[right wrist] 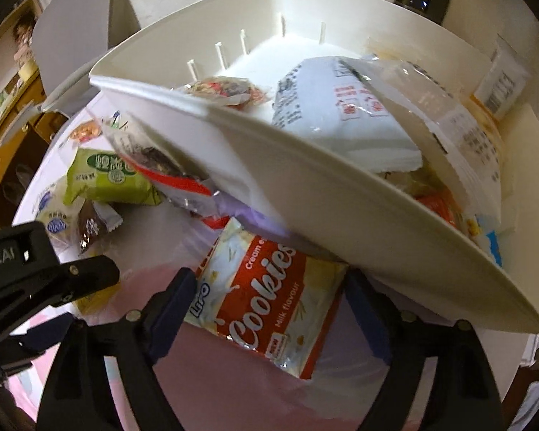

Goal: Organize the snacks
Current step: 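Move the right tool to the LIPO Cookies bag while the left tool approaches the yellow cake bar, then close the left tool on the yellow cake bar while the right tool grasps the Cookies bag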

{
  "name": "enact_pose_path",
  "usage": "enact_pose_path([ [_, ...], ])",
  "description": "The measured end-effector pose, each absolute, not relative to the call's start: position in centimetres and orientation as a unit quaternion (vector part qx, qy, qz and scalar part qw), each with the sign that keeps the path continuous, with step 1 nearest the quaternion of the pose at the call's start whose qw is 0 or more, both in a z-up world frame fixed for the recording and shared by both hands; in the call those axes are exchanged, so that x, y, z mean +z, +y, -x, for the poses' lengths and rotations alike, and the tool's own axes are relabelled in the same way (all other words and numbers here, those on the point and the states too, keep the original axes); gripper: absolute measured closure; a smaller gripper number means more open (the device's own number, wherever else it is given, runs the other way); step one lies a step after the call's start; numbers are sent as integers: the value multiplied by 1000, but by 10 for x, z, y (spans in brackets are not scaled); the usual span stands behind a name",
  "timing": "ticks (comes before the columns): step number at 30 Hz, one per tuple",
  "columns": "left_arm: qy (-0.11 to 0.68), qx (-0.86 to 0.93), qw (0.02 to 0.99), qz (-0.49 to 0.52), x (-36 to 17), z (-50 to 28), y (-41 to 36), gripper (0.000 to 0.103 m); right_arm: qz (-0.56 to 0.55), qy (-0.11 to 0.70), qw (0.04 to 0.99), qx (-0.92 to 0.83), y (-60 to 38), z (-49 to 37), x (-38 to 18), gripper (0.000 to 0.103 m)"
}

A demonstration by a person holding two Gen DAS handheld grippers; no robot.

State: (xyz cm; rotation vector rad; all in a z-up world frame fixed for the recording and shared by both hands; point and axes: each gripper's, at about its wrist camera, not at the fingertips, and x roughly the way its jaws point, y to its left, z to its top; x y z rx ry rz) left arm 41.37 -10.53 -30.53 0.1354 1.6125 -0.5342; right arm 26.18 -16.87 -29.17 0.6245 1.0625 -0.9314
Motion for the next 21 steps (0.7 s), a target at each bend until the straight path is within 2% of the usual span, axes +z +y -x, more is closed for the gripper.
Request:
enact_pose_path([
  [2,713,-228,660,-65,-304,-414,-107,36,-273,484,718,-418,-166,-266,-293,17],
  [8,706,-221,669,-76,-301,-414,-110,42,-259,480,736,-401,-160,-269,-296,19],
  [12,701,-216,676,-67,-296,-415,-102,51,-240,481,756,-373,-150,-260,-293,36],
  [21,696,-226,680,-56,-291,-416,-92,57,-236,486,776,-326,-155,-251,-287,45],
])
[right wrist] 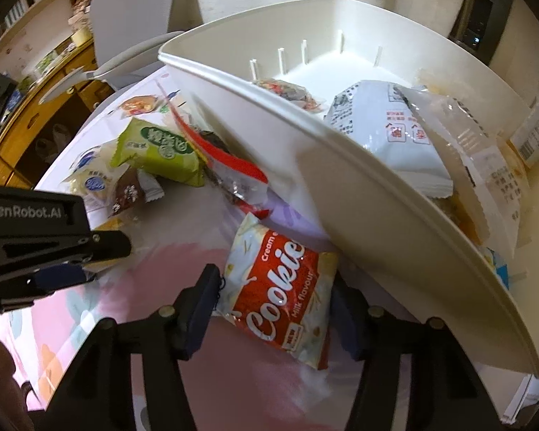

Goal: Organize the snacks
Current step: 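Close the left tool on the yellow cake bar while the right tool grasps the Cookies bag, then lift the cake bar and Cookies bag and carry both over the tray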

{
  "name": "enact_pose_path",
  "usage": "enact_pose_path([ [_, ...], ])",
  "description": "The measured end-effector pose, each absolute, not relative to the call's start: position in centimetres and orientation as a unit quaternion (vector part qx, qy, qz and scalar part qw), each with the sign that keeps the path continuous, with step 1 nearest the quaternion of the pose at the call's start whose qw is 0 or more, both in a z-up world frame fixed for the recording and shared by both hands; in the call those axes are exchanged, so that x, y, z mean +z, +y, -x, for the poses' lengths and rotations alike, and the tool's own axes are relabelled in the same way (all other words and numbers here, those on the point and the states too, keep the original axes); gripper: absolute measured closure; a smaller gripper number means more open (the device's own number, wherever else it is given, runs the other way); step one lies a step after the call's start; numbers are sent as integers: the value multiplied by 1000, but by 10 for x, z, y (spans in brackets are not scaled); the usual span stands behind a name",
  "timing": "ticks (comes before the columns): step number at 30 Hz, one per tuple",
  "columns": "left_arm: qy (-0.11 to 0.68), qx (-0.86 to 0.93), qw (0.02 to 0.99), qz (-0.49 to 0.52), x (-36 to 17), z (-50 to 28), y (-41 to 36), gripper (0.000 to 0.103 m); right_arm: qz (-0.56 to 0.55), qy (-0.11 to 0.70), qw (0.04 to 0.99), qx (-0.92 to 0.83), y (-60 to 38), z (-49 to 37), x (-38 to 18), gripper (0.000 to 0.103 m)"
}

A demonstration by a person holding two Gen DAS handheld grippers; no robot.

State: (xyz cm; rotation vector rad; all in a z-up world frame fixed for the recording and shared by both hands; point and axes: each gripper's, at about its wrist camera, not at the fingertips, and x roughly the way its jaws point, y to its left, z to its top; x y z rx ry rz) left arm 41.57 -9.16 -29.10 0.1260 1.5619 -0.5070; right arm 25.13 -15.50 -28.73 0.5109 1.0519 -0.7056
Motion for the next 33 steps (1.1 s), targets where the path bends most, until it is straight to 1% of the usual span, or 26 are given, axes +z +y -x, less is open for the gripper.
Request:
enact_pose_path([
  [9,708,-222,669,-48,-291,-394,-66,57,-246,501,789,-259,-146,-239,-286,48],
  [19,706,-213,674,-52,-266,-347,-27,57,-222,520,802,-195,-117,-200,-278,49],
  [27,696,-208,685,-45,-232,-304,7,57,-168,507,833,-144,-94,-158,-247,49],
  [33,685,-216,694,-41,-205,-266,12,57,-144,472,861,-122,-85,-124,-213,49],
])
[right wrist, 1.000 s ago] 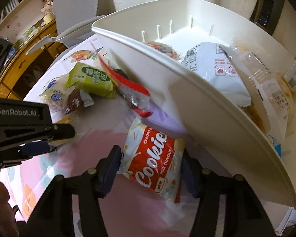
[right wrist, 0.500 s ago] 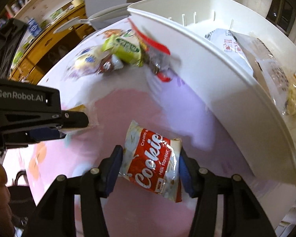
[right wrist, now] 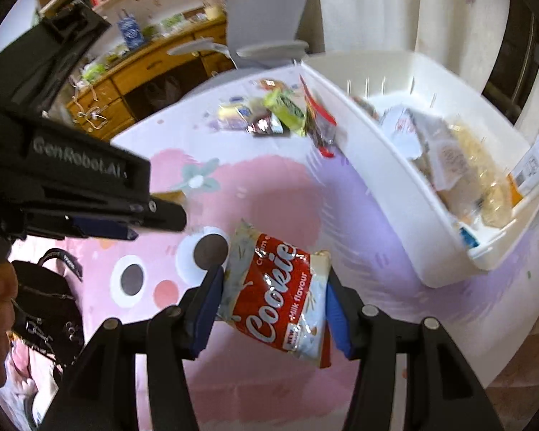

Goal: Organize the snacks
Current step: 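Lift the cake bar and Cookies bag and carry both over the tray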

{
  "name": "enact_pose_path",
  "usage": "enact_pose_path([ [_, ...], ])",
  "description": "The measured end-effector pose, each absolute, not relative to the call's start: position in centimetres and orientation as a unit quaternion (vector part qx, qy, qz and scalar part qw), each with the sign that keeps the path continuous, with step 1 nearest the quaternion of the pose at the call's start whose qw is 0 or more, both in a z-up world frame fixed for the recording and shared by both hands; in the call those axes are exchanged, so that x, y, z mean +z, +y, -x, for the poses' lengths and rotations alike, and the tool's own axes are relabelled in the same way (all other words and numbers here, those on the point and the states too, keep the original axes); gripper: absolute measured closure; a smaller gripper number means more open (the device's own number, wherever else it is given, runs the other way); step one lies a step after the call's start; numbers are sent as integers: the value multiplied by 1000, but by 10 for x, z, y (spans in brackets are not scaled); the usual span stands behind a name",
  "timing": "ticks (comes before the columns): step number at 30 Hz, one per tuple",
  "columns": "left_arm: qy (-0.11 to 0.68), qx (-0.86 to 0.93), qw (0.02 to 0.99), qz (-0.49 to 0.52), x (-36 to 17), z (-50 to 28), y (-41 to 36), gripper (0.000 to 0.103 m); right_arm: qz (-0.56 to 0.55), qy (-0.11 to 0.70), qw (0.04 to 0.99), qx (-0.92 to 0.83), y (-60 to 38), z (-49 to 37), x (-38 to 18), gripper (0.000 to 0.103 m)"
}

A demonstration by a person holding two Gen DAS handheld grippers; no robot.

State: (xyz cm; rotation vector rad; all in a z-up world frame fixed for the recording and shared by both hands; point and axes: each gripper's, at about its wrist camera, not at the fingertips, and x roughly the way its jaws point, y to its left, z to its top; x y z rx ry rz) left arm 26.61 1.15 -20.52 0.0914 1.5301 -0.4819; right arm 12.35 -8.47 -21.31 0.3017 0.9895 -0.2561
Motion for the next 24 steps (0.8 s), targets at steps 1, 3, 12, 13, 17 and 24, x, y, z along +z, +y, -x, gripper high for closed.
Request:
enact_pose_path([
  [1,684,-218,695,-40,-200,-259,14,57,-141,465,866,-119,-83,-119,-207,49],
  [3,680,-221,698,-38,-189,-247,19,57,-136,456,872,-115,-84,-111,-195,49],
  [12,656,-248,711,-44,-147,-212,2,57,-136,429,886,-115,-111,-80,-155,49],
  [13,654,-252,712,-44,-141,-207,0,56,-137,427,886,-117,-116,-78,-152,49],
  [17,645,-266,715,-50,-126,-191,-13,56,-149,414,890,-121,-144,-70,-140,49],
  [24,614,-288,735,-21,-108,-179,-49,56,-138,413,895,-92,-198,-67,-131,49],
])
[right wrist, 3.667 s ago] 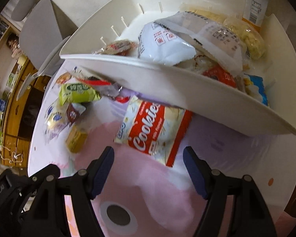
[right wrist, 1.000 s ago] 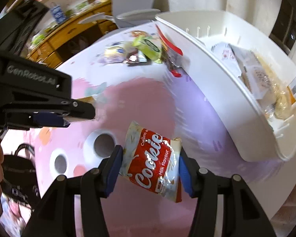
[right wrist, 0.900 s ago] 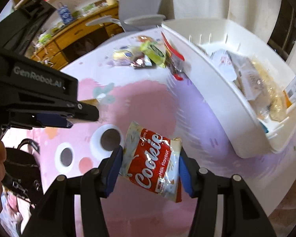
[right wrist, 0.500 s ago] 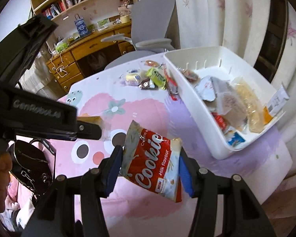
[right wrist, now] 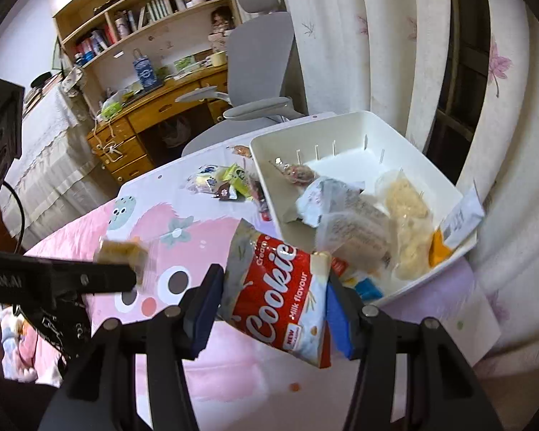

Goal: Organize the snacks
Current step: 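Lift the cake bar and Cookies bag and carry both over the tray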

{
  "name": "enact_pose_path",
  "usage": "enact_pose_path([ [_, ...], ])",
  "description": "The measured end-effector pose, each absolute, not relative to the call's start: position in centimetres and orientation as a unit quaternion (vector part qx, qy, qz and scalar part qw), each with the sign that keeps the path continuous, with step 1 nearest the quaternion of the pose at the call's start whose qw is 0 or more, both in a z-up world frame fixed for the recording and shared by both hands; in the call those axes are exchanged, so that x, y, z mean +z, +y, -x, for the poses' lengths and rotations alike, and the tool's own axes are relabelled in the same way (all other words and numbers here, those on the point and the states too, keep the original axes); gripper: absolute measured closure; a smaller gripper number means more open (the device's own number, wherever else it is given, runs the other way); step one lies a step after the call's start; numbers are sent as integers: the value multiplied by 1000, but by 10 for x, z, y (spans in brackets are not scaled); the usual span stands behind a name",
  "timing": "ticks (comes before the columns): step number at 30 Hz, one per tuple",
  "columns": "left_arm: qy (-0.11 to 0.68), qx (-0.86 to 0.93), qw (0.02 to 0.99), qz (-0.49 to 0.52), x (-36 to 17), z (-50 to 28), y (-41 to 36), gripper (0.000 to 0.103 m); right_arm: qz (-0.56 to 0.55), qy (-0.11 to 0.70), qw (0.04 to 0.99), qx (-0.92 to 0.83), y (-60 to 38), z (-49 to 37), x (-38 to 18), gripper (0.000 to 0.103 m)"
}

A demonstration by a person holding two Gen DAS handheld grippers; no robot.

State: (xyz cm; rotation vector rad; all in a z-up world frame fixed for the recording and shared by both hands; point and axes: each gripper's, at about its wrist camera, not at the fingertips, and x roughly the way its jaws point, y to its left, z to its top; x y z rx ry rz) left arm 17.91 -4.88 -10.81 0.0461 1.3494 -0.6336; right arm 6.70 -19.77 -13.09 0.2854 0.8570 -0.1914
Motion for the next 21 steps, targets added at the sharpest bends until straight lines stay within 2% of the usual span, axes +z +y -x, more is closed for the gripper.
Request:
enact_pose_path([
  [8,574,-301,762,2,-107,-159,-107,56,-105,421,901,-16,-259,-70,-122,49],
  [21,568,-291,769,27,-123,-145,-194,56,-103,437,893,31,-356,-78,-129,48],
])
